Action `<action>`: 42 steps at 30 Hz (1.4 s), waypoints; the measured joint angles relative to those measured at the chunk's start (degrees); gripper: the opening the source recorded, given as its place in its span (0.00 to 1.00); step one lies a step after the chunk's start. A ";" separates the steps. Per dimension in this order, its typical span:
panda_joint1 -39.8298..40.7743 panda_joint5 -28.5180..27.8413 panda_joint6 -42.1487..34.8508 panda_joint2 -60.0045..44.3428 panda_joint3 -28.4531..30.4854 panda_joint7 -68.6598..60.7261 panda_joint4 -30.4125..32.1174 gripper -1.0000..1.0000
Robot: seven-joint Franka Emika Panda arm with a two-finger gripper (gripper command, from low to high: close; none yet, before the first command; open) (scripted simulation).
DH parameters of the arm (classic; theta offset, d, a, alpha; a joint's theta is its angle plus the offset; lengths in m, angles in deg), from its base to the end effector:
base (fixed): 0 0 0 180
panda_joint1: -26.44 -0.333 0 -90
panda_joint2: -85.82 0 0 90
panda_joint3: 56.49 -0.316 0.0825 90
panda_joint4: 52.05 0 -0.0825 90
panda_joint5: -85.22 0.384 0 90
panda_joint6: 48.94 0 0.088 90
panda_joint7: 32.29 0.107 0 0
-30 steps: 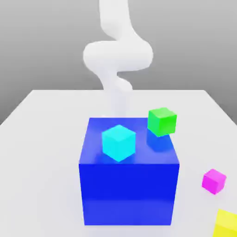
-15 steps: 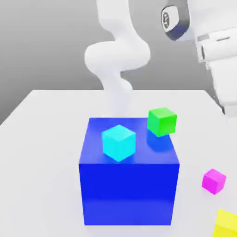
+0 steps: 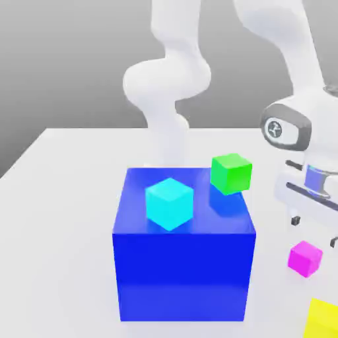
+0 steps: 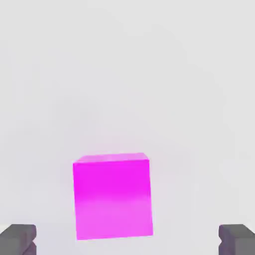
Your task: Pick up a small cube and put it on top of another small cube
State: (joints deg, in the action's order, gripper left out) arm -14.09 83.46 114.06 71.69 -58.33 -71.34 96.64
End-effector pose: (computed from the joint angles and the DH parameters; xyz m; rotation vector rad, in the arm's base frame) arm 0.3217 0.2968 0.1701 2.3513 2.0819 0.0054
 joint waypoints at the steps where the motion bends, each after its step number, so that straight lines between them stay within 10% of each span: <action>1: -0.24 -0.21 1.60 -2.05 0.23 -0.01 -0.36 0.50; 3: -0.54 -0.53 4.96 -6.23 0.56 0.19 -1.12 0.50; 4: -0.60 -0.59 5.80 -7.28 0.63 0.24 -1.31 0.00; 13: -0.44 -0.48 2.90 -3.81 0.42 0.09 -0.65 0.00; 25: 3.76 5.86 -19.41 20.31 1.52 -1.74 1.54 0.00; 42: 15.38 -0.55 -48.81 52.76 5.54 7.43 4.23 0.00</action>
State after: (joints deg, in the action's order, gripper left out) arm 1.29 82.91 65.25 124.44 -52.78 -63.91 100.87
